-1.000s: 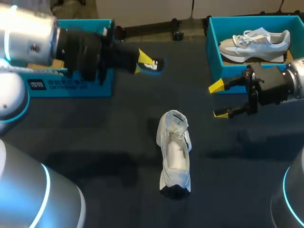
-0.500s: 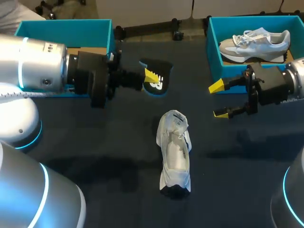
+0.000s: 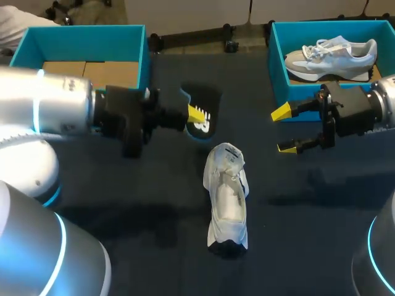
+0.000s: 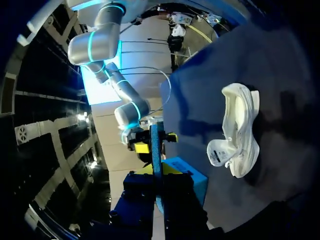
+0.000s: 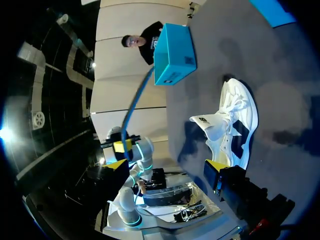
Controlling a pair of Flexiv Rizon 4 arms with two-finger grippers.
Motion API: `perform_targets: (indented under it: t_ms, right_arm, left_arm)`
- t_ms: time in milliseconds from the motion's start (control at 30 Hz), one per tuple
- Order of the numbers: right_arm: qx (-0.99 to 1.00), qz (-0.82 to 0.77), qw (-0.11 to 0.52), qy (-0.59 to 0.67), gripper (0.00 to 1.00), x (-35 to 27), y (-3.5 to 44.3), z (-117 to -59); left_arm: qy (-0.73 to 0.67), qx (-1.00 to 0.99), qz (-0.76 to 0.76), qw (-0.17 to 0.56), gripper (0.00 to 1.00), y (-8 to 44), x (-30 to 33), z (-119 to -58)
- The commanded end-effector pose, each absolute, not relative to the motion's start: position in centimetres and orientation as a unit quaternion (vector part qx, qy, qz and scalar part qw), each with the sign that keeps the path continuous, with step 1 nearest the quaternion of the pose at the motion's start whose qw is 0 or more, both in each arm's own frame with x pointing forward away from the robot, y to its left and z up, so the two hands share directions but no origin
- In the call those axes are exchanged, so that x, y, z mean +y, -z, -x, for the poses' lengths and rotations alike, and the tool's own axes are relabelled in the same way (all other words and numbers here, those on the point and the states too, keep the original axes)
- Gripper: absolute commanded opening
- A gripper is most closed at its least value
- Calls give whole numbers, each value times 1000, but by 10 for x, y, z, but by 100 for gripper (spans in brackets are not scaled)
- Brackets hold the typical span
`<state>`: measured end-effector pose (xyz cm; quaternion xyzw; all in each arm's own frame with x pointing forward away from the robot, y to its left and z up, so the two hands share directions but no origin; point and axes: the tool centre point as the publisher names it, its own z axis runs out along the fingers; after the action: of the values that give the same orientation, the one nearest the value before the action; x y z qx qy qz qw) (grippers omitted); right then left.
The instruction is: Take the shoe out of the shoebox, open the shoe tongue, remove and reinsert the insole, then place the shoe into the shoebox
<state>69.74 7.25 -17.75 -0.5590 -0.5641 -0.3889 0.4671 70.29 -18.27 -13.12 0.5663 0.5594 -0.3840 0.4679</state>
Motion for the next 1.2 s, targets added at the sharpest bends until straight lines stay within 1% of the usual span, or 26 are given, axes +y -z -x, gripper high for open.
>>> perform_targets:
  t_ms: [33,833,1067,1200]
  right_arm:
    - [-564,560,466,389,100,74,178,-697]
    - [-564,560,466,389,100,74,178,-697]
    - [-564,560,466,389,100,74,178,-697]
    - [-564,560,466,389,100,74,178,-697]
  left_arm:
    - [386,536,-559,501,0,159,-192,-703]
    - [374,522,-576,506,0,164,-195,-702]
    - [355,497,-577,542,0,156,-194,-675]
    - [334,492,-586,551,0,163,-192,-664]
